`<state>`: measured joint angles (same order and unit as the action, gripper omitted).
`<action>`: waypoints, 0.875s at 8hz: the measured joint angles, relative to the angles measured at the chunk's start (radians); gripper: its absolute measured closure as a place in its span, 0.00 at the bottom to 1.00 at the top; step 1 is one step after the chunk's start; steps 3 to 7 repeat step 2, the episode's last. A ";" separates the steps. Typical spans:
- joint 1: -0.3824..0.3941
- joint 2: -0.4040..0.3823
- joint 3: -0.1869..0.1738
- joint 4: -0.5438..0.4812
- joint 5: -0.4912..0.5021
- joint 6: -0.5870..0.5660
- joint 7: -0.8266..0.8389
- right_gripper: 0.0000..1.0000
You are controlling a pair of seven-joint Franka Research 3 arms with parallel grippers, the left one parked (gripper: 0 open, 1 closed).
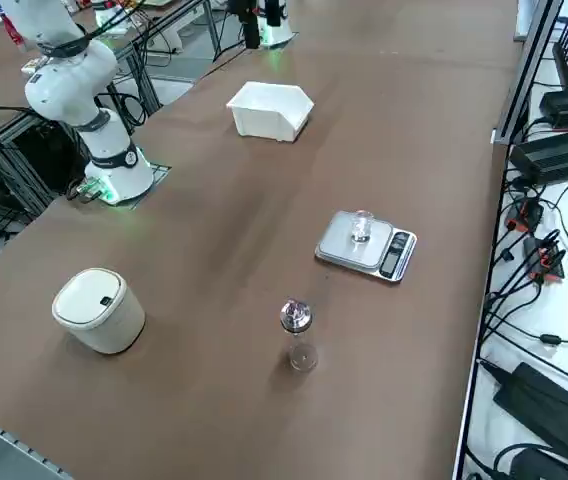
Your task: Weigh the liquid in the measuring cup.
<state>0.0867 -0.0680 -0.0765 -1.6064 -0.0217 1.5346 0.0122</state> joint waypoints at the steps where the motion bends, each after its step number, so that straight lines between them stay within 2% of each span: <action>1: -0.002 -0.032 0.000 -0.042 0.000 0.012 0.000 0.00; 7: -0.003 -0.050 0.000 -0.063 0.000 0.017 0.000 0.00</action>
